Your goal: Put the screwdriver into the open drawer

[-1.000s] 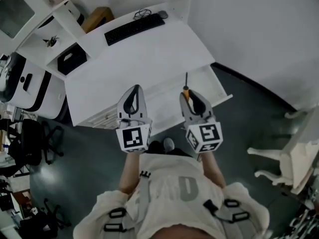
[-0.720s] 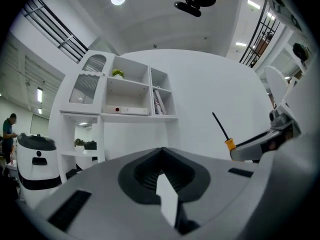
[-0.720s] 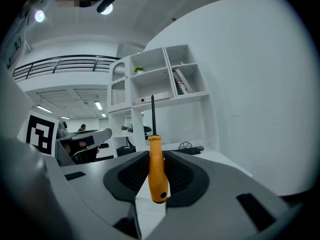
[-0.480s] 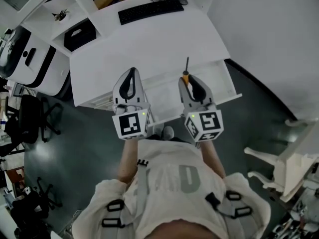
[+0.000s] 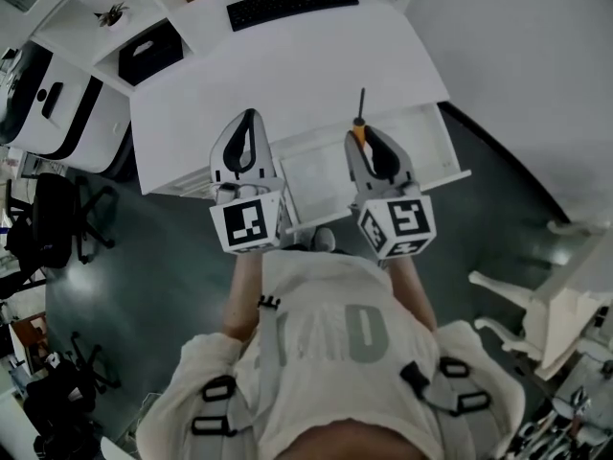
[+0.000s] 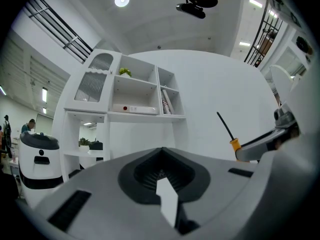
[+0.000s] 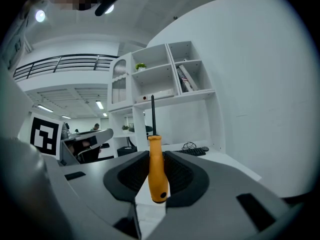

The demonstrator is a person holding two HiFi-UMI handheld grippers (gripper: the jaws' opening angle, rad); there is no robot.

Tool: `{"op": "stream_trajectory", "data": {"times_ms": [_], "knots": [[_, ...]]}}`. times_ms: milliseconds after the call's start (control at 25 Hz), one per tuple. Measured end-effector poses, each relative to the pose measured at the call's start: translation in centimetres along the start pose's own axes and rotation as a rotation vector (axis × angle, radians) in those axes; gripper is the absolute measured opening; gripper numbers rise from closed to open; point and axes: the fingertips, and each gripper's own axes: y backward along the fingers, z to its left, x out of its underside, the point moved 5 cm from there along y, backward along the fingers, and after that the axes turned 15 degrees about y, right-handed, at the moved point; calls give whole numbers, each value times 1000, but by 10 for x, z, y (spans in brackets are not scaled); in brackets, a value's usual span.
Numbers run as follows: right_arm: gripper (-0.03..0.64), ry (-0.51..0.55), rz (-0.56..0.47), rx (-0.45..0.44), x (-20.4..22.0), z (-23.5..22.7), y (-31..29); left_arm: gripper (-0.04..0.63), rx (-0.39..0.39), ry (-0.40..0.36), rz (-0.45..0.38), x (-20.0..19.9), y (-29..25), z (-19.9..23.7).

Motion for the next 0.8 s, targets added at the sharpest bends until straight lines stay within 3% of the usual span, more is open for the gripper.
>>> {"op": "stream_trajectory", "data": {"times_ms": [480,800], "knots": [[92,67,111,-145,5,7,-35,5,-53,-4,11,0,2,19],[92,212,246,-327,39,26,-54,5,-144,-4,56,18,23,44]]}}
